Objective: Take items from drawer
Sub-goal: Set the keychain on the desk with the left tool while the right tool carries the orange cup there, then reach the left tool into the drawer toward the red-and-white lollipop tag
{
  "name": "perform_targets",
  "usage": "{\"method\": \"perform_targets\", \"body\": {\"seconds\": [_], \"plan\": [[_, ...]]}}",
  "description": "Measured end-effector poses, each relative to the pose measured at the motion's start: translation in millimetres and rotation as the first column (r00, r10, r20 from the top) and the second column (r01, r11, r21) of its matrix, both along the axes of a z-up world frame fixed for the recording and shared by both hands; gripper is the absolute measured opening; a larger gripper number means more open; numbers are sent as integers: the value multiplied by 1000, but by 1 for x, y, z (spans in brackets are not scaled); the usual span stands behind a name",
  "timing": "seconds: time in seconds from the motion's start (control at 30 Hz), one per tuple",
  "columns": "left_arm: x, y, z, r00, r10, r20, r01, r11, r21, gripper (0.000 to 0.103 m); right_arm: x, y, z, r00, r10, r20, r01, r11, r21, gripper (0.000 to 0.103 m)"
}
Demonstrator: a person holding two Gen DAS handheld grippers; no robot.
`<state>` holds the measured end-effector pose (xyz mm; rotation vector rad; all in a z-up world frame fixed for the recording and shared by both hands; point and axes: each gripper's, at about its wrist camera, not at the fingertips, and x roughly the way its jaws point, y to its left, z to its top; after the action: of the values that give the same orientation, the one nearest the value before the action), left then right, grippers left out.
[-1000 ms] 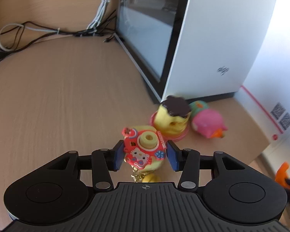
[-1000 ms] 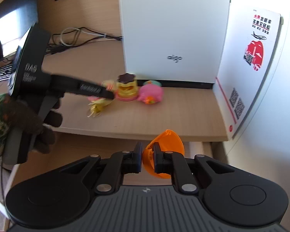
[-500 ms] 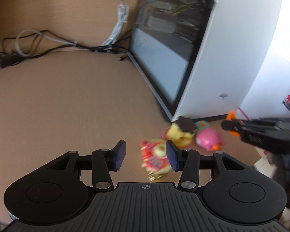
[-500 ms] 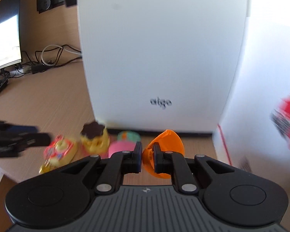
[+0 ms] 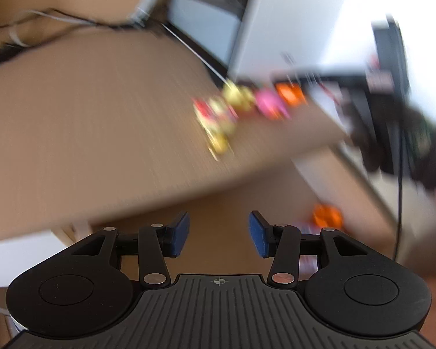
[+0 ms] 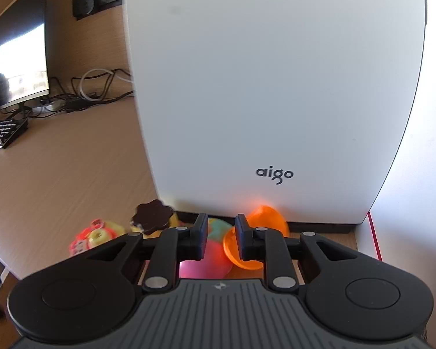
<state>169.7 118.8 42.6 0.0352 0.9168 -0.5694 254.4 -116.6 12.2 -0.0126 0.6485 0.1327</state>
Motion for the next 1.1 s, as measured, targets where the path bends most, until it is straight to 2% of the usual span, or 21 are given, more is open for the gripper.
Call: {"method": "perform_targets", "body": {"seconds": [0.13, 0.2, 0.33, 0.47, 0.57, 0.63, 0.83, 0.97, 1.03, 1.1], "plan": [[-11, -13, -22, 989, -111, -93, 115, 992, 46, 49, -13, 0, 5, 1000, 16, -2, -16, 1000, 10, 20], [-19, -18, -30, 983, -146, -114, 154, 986, 64, 48, -24, -2, 11, 1000, 3, 11, -3, 1000, 13, 20], [-19, -25, -42, 971, -180, -160, 193, 978, 72, 47, -51, -9, 27, 998, -19, 53, 17, 999, 48, 20], [-17, -33, -48, 961, -209, -182, 228, 969, 92, 47, -75, -20, 37, 995, -82, 54, 78, 995, 65, 20], [-16, -42, -56, 946, -245, -211, 270, 958, 98, 46, -90, -25, 35, 993, -121, 1, 120, 985, 121, 28], [-16, -48, -61, 932, -281, -231, 313, 943, 115, 46, -107, -26, 29, 991, -127, -41, 131, 983, 130, 28], [-13, -75, -82, 875, -360, -324, 431, 884, 179, 46, -139, -11, -2, 979, -94, -182, 114, 988, 100, 28], [-9, -93, -96, 840, -388, -379, 491, 842, 225, 48, -146, -6, -19, 968, -88, -234, 106, 992, 64, 28], [-3, -100, -99, 829, -390, -401, 496, 843, 206, 43, -143, -8, -21, 964, -92, -251, 110, 992, 61, 28], [0, -107, -104, 820, -397, -411, 515, 826, 230, 42, -140, -12, -23, 961, -98, -260, 120, 990, 70, 28]]}}
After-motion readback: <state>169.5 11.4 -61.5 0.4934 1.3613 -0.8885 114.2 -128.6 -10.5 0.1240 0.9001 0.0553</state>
